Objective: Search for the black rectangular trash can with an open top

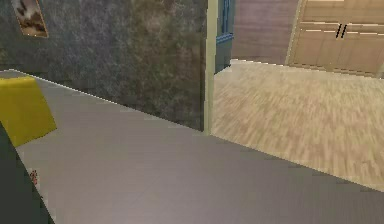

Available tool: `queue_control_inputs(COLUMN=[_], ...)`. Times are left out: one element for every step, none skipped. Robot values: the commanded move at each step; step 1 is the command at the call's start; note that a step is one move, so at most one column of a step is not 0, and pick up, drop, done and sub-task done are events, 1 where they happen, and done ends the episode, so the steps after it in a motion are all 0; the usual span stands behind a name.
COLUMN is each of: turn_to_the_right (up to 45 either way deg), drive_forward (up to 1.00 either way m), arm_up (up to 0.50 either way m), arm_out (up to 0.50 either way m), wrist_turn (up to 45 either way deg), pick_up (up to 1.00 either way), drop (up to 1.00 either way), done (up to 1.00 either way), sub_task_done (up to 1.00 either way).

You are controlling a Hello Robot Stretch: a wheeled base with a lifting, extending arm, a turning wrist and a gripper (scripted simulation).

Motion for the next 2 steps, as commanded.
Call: queue_control_inputs(turn_to_the_right=[0.0, -24.0], drive_forward=[0.05, 0.00], arm_up=[0.00, 0.00], arm_out=[0.00, 0.00], wrist_turn=[0.0, 0.0], pick_up=[0.00, 0.00], drop=[0.00, 0.00], done=[0.00, 0.00], sub_task_done=[0.00, 0.00])
